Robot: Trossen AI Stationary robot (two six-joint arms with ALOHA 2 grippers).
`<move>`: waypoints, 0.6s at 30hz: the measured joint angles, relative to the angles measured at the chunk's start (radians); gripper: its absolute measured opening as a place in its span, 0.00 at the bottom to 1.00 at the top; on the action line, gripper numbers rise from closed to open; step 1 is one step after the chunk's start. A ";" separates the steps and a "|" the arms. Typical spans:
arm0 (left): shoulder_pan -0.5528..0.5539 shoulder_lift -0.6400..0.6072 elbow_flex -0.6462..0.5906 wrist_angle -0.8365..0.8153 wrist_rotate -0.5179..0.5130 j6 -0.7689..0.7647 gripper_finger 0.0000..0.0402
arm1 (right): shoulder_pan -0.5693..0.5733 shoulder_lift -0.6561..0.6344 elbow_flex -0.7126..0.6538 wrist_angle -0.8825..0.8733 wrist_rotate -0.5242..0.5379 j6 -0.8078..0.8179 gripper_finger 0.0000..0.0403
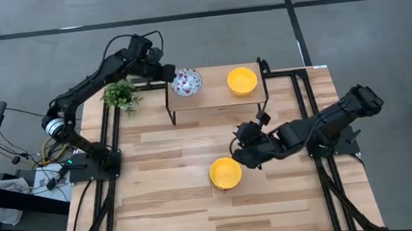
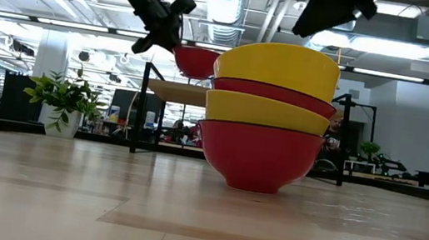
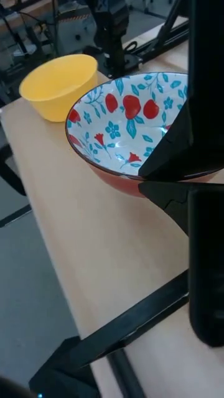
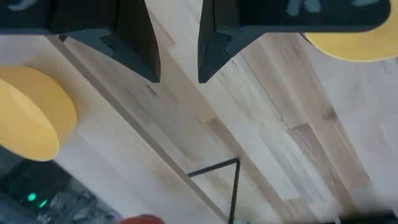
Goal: Pick & Place Mini bowls
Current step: Put the red and blue bowl on the shelf
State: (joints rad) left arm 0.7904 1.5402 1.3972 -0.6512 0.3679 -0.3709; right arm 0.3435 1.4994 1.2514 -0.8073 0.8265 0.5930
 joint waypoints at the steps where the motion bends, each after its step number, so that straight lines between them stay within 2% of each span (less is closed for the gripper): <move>1: 0.004 0.000 0.000 0.008 0.000 0.000 0.02 | -0.008 0.000 0.000 0.002 -0.010 0.000 0.24; 7: 0.043 0.000 -0.002 0.020 -0.009 0.000 0.02 | -0.028 0.000 0.000 0.008 -0.045 0.001 0.24; 18: 0.048 0.000 -0.002 0.021 -0.035 0.000 0.03 | 0.014 0.000 0.000 0.008 -0.071 0.008 0.24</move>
State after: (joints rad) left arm 0.8387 1.5402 1.3949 -0.6304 0.3328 -0.3706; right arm 0.3571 1.4994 1.2514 -0.7994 0.7551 0.6014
